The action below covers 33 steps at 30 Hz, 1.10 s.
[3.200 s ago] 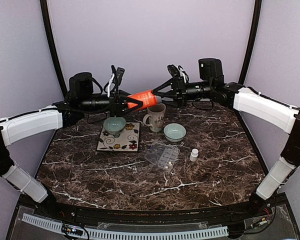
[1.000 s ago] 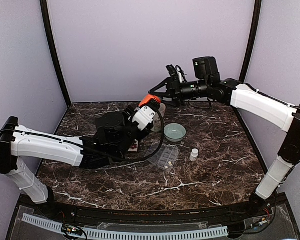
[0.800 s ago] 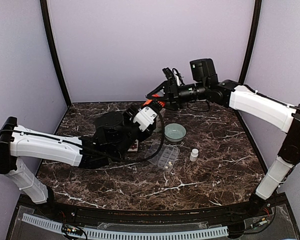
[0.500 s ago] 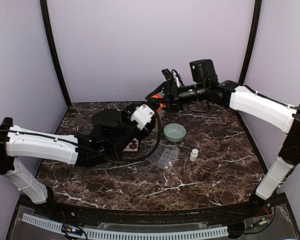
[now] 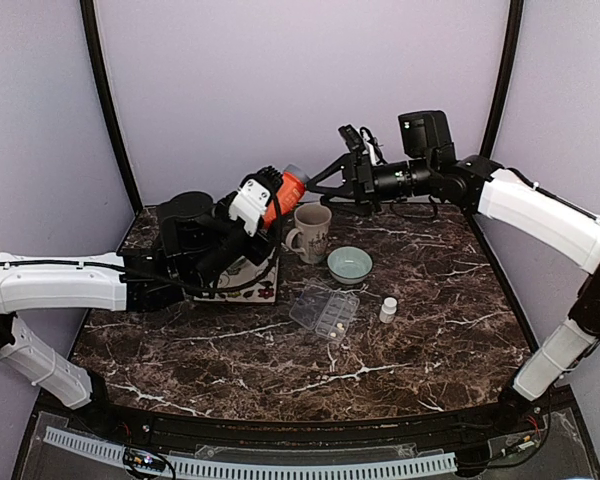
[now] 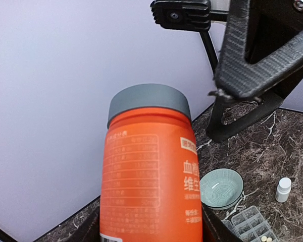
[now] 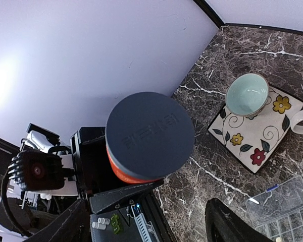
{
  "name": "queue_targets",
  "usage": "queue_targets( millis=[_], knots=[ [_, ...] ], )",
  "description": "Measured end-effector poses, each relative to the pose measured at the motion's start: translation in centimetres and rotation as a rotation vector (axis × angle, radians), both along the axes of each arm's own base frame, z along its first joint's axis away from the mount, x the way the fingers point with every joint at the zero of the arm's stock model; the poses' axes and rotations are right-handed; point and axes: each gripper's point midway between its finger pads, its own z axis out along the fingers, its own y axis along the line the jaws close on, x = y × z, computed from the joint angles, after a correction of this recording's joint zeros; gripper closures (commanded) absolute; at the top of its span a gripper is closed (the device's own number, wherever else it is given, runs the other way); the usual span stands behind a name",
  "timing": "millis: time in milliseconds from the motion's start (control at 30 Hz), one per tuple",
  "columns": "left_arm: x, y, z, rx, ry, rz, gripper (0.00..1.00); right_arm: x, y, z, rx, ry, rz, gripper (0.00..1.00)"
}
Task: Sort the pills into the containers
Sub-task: Screw the lid of the pill bottle onto the pill bottle.
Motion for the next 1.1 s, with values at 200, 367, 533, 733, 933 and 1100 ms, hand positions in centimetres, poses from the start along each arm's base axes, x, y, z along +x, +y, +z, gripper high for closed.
queue_targets(
  millis=[200, 367, 533, 733, 933, 1100],
  knots=[
    [0.7, 1.3, -0.3, -0.065, 0.100, -0.048, 1.00, -0.1, -0.4, -0.3, -0.021, -0.030, 0.008, 0.21],
    [1.7, 2.7, -0.5, -0.171, 0.237, -0.153, 1.00, -0.3, -0.8, -0.6, -0.053, -0.096, 0.018, 0.22],
    [2.0, 3.2, -0.7, -0.270, 0.396, -0.291, 1.00, -0.9, -1.9, 0.1, -0.061, -0.197, 0.016, 0.22],
    [0.6, 0.8, 0.0, -0.366, 0.594, -0.560, 1.00, -1.0, -2.3, 0.6, -0.068, -0.292, 0.022, 0.22],
    [-1.1, -1.0, -2.2, -0.411, 0.843, -0.766, 1.00, -0.7, -2.4, 0.0, -0.090, -0.336, 0.022, 0.21],
    [-1.9, -1.1, -2.5, -0.450, 0.960, -0.864, 1.00, -0.6, -2.5, 0.0, -0.090, -0.350, 0.023, 0.21]
  ],
)
